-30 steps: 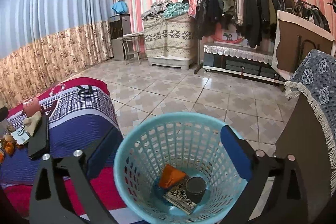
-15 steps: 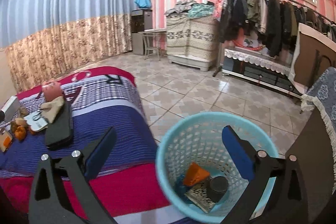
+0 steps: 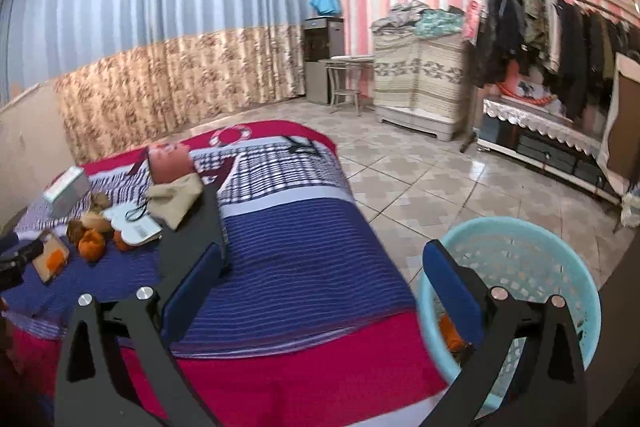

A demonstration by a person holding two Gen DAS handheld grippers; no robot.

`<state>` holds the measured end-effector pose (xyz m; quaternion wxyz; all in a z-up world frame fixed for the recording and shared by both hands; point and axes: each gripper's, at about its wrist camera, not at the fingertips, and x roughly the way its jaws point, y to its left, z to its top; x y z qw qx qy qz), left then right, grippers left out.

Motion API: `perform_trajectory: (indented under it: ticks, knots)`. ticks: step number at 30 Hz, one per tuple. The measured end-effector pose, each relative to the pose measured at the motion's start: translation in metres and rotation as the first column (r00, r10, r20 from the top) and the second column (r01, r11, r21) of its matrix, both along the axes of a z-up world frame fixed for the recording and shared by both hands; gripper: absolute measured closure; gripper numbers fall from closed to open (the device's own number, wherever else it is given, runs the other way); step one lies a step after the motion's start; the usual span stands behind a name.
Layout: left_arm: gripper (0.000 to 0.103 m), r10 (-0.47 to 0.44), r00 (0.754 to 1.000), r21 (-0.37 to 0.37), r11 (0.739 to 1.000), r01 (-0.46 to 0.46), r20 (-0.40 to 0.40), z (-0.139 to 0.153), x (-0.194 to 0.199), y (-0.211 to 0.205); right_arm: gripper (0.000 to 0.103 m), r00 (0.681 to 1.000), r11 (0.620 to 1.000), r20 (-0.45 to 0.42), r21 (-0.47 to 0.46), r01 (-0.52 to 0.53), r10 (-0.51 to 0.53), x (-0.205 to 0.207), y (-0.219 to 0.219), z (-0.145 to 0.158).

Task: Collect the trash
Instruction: 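Move both tools back over the bed toward the orange lid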

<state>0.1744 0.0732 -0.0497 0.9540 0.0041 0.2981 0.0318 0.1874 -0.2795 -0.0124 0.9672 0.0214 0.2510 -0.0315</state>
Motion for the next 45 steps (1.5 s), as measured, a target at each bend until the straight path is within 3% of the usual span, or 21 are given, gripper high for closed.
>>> perform_trajectory:
  ticks: [8, 13, 23, 30, 33, 35, 37, 38, 45]
  knots:
    - [0.005, 0.05, 0.998, -0.006, 0.999, -0.05, -0.045, -0.009, -0.008, 0.032, 0.004, 0.995, 0.995, -0.044, -0.053, -0.087, 0.085, 0.008, 0.04, -0.012]
    - [0.005, 0.073, 0.992, -0.046, 0.996, -0.078, -0.101, -0.021, -0.013, 0.055, 0.004, 0.989, 0.99, -0.034, -0.02, -0.142, 0.141, 0.014, 0.058, -0.019]
    - [0.005, 0.015, 0.989, -0.056, 0.998, -0.024, -0.147, -0.031, 0.011, 0.05, 0.004, 0.989, 0.996, -0.119, -0.012, -0.089, 0.087, 0.033, 0.075, -0.025]
    - [0.006, -0.044, 0.98, -0.087, 0.996, 0.028, -0.192, -0.039, 0.044, 0.045, 0.005, 0.979, 0.985, -0.141, -0.068, -0.16, 0.149, 0.032, 0.095, -0.031]
    - [0.022, -0.095, 0.972, -0.117, 0.991, 0.071, -0.217, -0.043, 0.051, 0.042, 0.007, 0.974, 0.982, -0.144, -0.054, -0.182, 0.172, 0.031, 0.099, -0.031]
    - [0.029, -0.111, 0.968, -0.122, 0.989, 0.085, -0.224, -0.045, 0.052, 0.04, 0.015, 0.969, 0.978, -0.154, -0.041, -0.203, 0.194, 0.033, 0.103, -0.031]
    - [0.055, -0.15, 0.965, -0.133, 0.983, 0.123, -0.217, -0.045, 0.051, 0.035, 0.023, 0.96, 0.972, -0.165, -0.019, -0.233, 0.227, 0.032, 0.107, -0.031]
    - [0.06, -0.165, 0.963, -0.129, 0.982, 0.139, -0.215, -0.044, 0.049, 0.033, 0.025, 0.953, 0.967, -0.171, -0.006, -0.256, 0.251, 0.033, 0.112, -0.031]
    - [0.063, -0.139, 0.976, -0.057, 0.99, 0.131, -0.168, -0.031, 0.029, 0.036, 0.036, 0.907, 0.929, -0.218, 0.001, -0.37, 0.361, 0.039, 0.16, -0.042]
